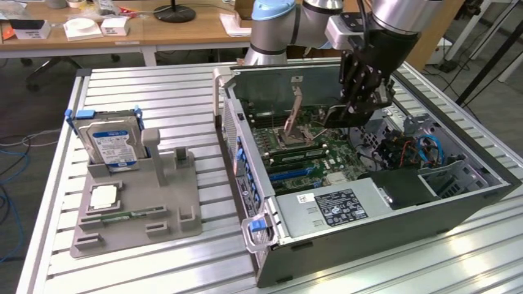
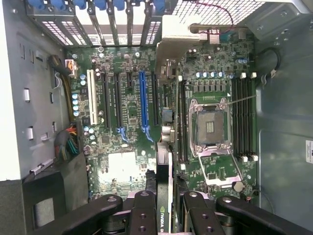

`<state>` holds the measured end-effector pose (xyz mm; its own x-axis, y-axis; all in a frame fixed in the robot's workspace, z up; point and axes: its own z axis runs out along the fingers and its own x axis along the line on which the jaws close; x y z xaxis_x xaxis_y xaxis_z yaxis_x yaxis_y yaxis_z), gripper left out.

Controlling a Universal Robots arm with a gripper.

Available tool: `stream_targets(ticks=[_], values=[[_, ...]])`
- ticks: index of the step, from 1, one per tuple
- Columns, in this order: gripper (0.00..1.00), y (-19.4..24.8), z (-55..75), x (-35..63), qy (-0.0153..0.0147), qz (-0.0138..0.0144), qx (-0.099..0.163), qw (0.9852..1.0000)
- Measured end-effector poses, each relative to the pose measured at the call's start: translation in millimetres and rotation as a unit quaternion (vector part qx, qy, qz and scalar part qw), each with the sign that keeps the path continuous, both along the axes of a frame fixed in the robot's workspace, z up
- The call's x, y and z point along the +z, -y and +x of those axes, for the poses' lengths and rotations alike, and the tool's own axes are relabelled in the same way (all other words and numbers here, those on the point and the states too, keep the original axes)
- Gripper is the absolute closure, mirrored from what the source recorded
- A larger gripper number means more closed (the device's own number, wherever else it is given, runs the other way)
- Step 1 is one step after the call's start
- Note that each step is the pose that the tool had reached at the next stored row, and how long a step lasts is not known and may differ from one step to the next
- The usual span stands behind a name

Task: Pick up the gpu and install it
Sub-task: 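Insert the gpu into the slot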

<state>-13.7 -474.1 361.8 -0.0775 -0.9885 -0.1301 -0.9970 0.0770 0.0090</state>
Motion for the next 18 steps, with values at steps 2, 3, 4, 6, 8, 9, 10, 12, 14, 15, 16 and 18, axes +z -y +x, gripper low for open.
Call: stream_targets(ticks=[2, 3, 4, 6, 8, 9, 10, 12, 14, 15, 16, 18], values=[[0.74, 0.3, 0.0, -1.6, 0.0000, 0.0000, 0.000, 1.0000], [0.74, 0.4, 0.0, -2.4, 0.0000, 0.0000, 0.000, 1.0000], [0.74, 0.6, 0.0, -3.3, 0.0000, 0.0000, 0.000, 1.0000], [0.74, 0.9, 0.0, -4.8, 0.0000, 0.0000, 0.000, 1.0000], [0.74, 0.9, 0.0, -4.9, -0.0001, -0.0001, 0.000, 1.0000], [0.74, 1.0, 0.0, -6.5, 0.0000, 0.0000, 0.000, 1.0000], [0.74, 0.9, 0.0, -6.8, 0.0000, 0.0000, 0.000, 1.0000], [0.74, 0.9, 0.0, -6.8, 0.0000, 0.0000, 0.000, 1.0000], [0.74, 0.9, 0.0, -6.8, 0.0000, 0.0000, 0.000, 1.0000], [0.74, 0.9, 0.0, -6.8, 0.0000, 0.0000, 0.000, 1.0000], [0.74, 0.9, 0.0, -6.8, 0.0000, 0.0000, 0.000, 1.0000], [0.74, 0.9, 0.0, -6.9, 0.0000, 0.0000, 0.000, 1.0000]])
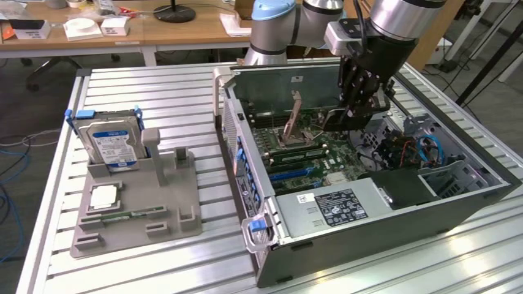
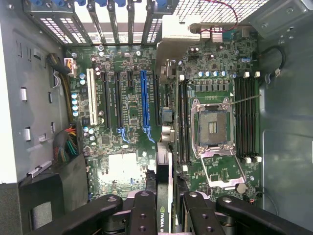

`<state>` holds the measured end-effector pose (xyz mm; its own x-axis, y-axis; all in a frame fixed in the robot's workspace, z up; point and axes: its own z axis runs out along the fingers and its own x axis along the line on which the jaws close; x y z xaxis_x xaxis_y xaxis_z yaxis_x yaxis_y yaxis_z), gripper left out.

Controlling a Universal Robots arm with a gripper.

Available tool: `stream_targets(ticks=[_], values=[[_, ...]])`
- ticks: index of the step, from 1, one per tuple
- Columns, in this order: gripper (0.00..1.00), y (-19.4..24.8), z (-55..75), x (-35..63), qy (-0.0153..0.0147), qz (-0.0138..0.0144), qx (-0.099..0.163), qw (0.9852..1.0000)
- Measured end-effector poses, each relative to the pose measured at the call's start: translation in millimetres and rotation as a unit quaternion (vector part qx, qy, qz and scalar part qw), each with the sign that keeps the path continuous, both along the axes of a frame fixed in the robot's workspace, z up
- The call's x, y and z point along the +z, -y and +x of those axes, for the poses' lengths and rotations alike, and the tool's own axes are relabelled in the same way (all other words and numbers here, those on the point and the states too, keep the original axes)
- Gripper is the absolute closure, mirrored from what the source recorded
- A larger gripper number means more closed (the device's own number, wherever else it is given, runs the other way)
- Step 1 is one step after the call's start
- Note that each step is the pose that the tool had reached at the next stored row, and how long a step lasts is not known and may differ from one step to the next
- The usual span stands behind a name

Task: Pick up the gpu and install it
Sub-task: 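Insert the gpu into the slot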

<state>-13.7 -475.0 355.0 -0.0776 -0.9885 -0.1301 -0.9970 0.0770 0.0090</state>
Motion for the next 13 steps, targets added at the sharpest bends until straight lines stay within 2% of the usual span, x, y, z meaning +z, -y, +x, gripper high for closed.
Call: stream_targets(ticks=[13], values=[[0.74, 0.0, 0.0, -5.3, 0.0000, 0.0000, 0.000, 1.0000]])
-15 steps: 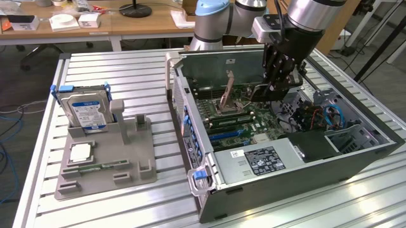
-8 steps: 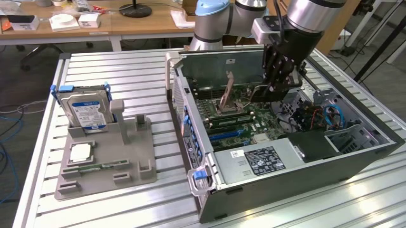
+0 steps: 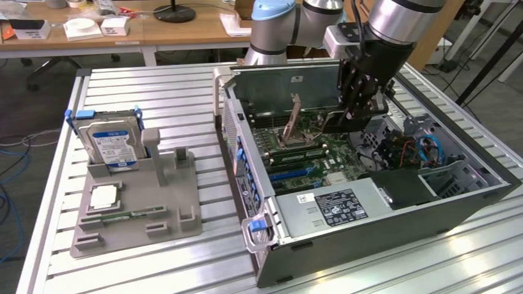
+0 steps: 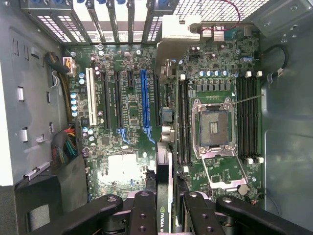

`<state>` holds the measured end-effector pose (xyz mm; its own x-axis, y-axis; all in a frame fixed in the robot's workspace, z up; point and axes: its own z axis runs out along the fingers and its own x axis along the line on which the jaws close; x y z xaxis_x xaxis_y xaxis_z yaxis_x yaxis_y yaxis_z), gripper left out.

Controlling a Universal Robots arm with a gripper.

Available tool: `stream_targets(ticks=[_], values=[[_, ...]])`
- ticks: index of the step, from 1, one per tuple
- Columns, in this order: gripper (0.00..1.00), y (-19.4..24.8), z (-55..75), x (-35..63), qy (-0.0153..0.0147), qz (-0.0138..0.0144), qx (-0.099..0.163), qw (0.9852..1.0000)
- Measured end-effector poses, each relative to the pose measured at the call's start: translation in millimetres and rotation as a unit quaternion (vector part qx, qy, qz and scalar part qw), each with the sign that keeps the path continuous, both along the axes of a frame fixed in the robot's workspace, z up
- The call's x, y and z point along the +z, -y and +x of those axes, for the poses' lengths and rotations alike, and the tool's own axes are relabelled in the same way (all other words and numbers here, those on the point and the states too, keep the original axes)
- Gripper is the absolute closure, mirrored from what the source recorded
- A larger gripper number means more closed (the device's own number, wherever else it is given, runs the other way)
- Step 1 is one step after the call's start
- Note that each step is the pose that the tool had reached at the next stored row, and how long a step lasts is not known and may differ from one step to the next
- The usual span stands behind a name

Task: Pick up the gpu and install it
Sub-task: 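Insert the gpu into the slot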

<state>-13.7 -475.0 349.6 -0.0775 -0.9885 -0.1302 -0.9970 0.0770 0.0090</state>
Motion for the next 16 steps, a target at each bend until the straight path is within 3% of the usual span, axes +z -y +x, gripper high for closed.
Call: stream_targets(ticks=[16], values=[[0.74, 0.0, 0.0, 0.0, 0.0000, 0.0003, 0.000, 1.0000]])
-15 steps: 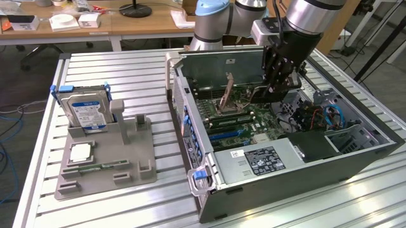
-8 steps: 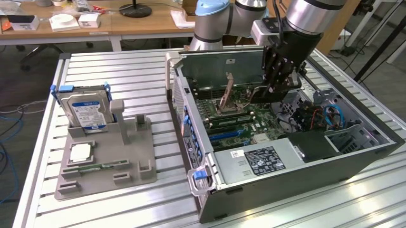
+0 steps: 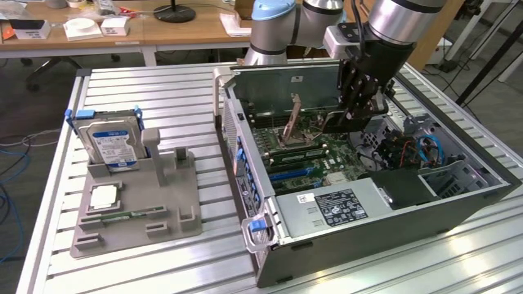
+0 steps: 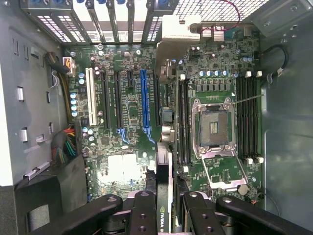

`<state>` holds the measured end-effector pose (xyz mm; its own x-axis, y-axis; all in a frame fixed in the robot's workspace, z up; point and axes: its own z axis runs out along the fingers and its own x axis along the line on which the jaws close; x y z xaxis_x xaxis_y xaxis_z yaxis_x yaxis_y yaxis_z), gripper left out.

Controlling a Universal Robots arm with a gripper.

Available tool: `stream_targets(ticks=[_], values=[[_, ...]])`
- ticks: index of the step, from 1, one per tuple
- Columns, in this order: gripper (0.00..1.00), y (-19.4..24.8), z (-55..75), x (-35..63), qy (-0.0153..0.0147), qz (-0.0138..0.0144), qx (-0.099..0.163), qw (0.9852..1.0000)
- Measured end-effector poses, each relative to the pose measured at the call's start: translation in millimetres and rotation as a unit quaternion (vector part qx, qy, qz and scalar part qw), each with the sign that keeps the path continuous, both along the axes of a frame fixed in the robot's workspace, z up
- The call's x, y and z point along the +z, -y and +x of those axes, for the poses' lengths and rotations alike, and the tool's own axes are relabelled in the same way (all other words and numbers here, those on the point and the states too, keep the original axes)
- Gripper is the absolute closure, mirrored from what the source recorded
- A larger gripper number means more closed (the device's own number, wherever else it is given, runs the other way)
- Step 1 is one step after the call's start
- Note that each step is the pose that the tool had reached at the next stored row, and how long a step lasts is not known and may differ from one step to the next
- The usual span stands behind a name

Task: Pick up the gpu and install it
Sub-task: 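Insert the gpu into the slot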

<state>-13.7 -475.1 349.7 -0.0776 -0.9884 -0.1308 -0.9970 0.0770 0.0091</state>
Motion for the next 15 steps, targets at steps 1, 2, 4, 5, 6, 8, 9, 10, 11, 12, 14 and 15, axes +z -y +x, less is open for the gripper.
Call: stream_targets(ticks=[1, 2, 4, 5, 6, 8, 9, 10, 11, 12, 14, 15], values=[[0.74, 0.0, 0.0, 0.0, 0.0000, -0.0001, 0.000, 1.0000], [0.74, 0.1, 0.0, -0.1, 0.0000, 0.0000, 0.000, 1.0000], [0.74, 0.8, 0.0, -0.5, 0.0000, 0.0000, 0.000, 1.0000], [0.74, 1.5, 0.1, -0.7, 0.0000, 0.0000, 0.000, 1.0000], [0.74, 2.1, 0.0, -1.3, 0.0000, 0.0000, 0.000, 1.0000], [0.74, 3.6, 0.1, -2.4, 0.0000, 0.0000, 0.000, 1.0000], [0.74, 4.3, 0.0, -3.3, 0.0000, 0.0000, 0.000, 1.0000], [0.74, 4.7, -0.2, -4.7, 0.0000, 0.0000, 0.000, 1.0000], [0.74, 5.1, -0.6, -6.6, 0.0000, 0.0000, 0.000, 1.0000], [0.74, 5.5, -0.9, -8.2, 0.0000, 0.0000, 0.000, 1.0000], [0.74, 6.4, -1.8, -12.0, 0.0000, 0.0000, 0.000, 1.0000], [0.74, 6.9, -2.0, -13.8, 0.0000, 0.0000, 0.000, 1.0000]])
